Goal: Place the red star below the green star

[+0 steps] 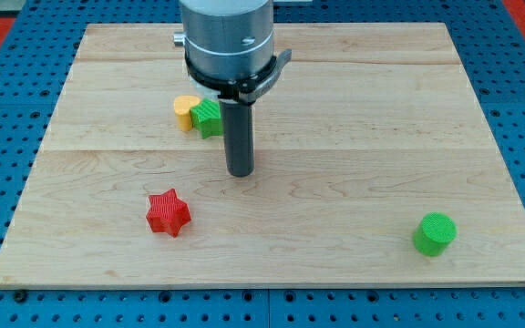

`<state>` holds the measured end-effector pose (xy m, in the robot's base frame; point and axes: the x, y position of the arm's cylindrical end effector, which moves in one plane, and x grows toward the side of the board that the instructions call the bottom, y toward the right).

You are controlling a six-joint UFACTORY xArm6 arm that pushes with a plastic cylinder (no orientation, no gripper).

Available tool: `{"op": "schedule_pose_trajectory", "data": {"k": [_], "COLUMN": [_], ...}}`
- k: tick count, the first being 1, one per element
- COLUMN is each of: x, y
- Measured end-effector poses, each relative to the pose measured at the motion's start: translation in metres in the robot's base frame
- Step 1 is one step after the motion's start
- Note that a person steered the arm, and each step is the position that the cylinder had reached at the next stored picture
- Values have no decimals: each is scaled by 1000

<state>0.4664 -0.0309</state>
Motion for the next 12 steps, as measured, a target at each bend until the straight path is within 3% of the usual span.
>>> {"op": "schedule_pose_trajectory", "data": {"k": [2,5,7,8,10,12], "x": [-18,80,81,103,72,11], "y": [-20,-42,-102,-96,-155,-138]}}
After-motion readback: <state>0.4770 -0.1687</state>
